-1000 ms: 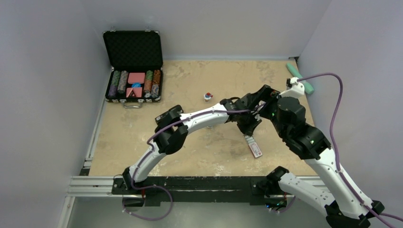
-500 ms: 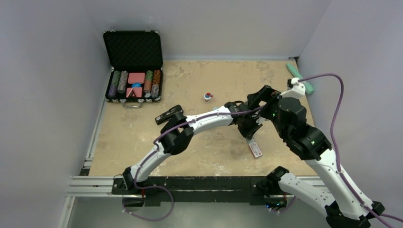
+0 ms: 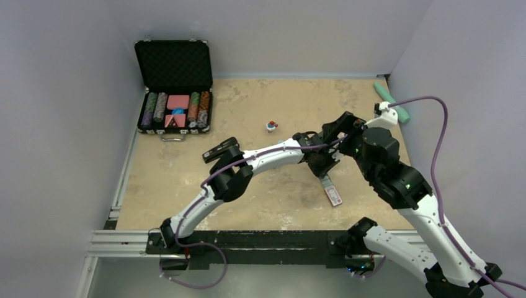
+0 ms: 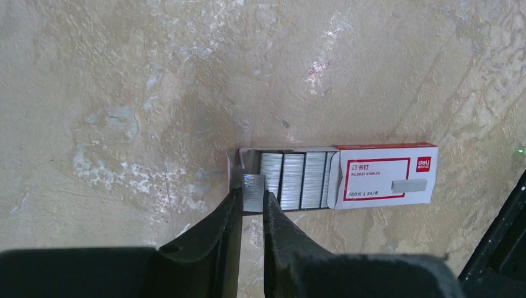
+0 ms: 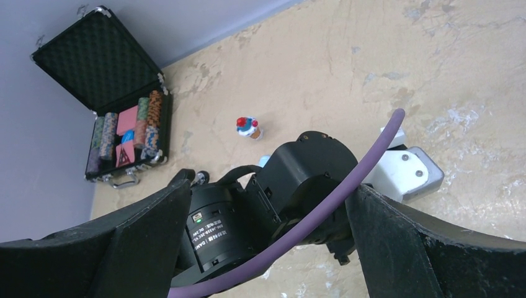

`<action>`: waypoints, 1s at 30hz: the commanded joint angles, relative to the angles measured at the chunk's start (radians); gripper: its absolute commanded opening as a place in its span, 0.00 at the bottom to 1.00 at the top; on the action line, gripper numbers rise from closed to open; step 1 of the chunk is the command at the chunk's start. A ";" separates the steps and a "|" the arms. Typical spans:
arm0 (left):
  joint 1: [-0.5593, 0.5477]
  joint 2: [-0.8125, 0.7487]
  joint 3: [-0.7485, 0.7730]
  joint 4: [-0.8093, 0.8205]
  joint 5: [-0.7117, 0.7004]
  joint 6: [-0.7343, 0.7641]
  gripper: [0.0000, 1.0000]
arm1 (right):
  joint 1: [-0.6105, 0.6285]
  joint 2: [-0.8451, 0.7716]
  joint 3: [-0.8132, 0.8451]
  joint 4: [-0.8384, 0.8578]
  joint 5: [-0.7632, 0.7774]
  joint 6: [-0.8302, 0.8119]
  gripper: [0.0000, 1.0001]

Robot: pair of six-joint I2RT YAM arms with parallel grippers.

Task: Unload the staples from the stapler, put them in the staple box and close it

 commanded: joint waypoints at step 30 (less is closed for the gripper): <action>-0.002 -0.006 0.049 0.052 -0.137 0.086 0.07 | -0.004 -0.022 -0.047 0.066 -0.086 0.010 0.96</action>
